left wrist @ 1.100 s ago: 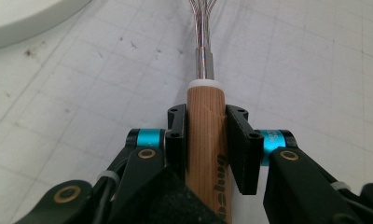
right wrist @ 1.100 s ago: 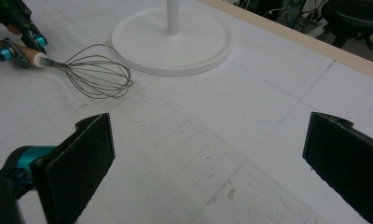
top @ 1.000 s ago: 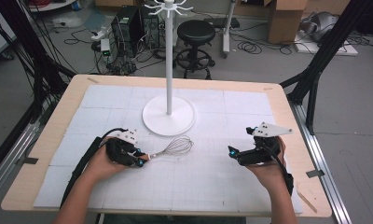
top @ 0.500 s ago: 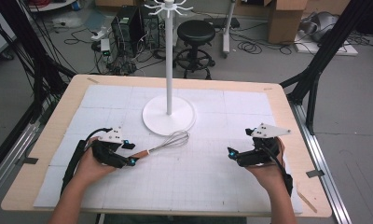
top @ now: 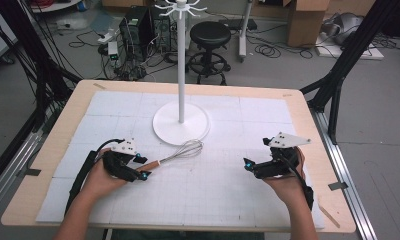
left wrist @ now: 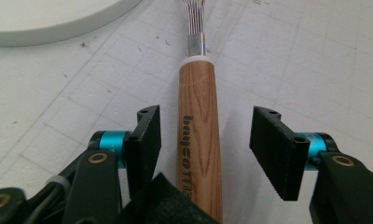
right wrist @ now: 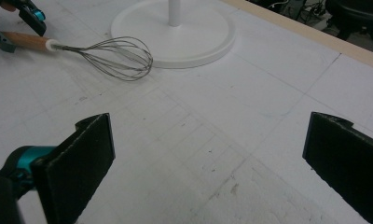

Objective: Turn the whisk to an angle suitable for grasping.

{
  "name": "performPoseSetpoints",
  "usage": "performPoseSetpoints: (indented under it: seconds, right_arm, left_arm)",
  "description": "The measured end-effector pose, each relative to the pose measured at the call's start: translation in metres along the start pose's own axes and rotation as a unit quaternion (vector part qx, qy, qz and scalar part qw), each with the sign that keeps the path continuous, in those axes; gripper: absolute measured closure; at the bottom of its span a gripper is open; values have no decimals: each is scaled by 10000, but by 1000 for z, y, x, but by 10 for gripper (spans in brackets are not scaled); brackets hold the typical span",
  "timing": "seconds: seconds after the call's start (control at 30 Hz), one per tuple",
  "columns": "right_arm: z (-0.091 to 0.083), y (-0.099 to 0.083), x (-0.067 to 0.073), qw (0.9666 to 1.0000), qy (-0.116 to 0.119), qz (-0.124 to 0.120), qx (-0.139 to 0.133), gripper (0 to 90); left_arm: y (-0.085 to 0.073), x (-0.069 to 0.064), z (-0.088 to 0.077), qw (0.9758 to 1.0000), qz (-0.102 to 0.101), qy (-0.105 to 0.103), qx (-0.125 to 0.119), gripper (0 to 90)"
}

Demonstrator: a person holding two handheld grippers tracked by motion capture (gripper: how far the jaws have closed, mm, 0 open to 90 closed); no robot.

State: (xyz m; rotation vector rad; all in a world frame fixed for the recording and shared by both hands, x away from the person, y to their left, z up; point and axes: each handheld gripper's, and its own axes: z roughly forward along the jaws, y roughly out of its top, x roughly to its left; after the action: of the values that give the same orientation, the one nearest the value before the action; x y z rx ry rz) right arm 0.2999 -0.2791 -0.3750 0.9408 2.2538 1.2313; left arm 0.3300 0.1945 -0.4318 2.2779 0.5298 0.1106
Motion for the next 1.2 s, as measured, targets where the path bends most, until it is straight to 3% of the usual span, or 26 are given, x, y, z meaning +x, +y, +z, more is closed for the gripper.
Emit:
performPoseSetpoints:
  seconds: [0.17, 0.2, 0.33, 0.37, 0.5, 0.67, 0.87, 1.0, 1.2]
  right_arm:
    - [1, 1, 1, 10000, -3, -11, 4, 8]
    - [1, 1, 1, 10000, 7, -26, 2, 8]
    - [0, 2, 1, 10000, 3, -29, -17, 8]
    - [-1, 2, 1, 10000, 3, -23, -25, 8]
    - [-3, 2, 0, 10000, -20, -39, -55, 8]
    - [-5, 2, 0, 10000, -16, -6, -73, 8]
    - [-3, 3, 1, 10000, -8, -32, -70, 8]
    - [-3, 4, 1, 10000, -12, -21, -81, 8]
    - [-3, 3, 0, 10000, -3, -31, -56, 8]
  left_arm:
    - [-1, 3, 7, 9998, -109, -86, 121, 520]
    - [0, 3, 7, 9999, -53, -120, 94, 530]
    - [4, -1, 13, 9992, -62, -382, 54, 611]
    - [6, -2, 15, 9992, 51, -382, 107, 631]
    - [11, -7, 19, 9991, 196, -337, 179, 696]
    - [12, -8, 20, 9989, 298, -298, 193, 700]
    - [14, -4, 24, 9985, 218, -505, 66, 703]
    - [22, -4, 34, 9970, 393, -668, 57, 704]
    - [41, -9, 51, 9952, 637, -724, 177, 704]
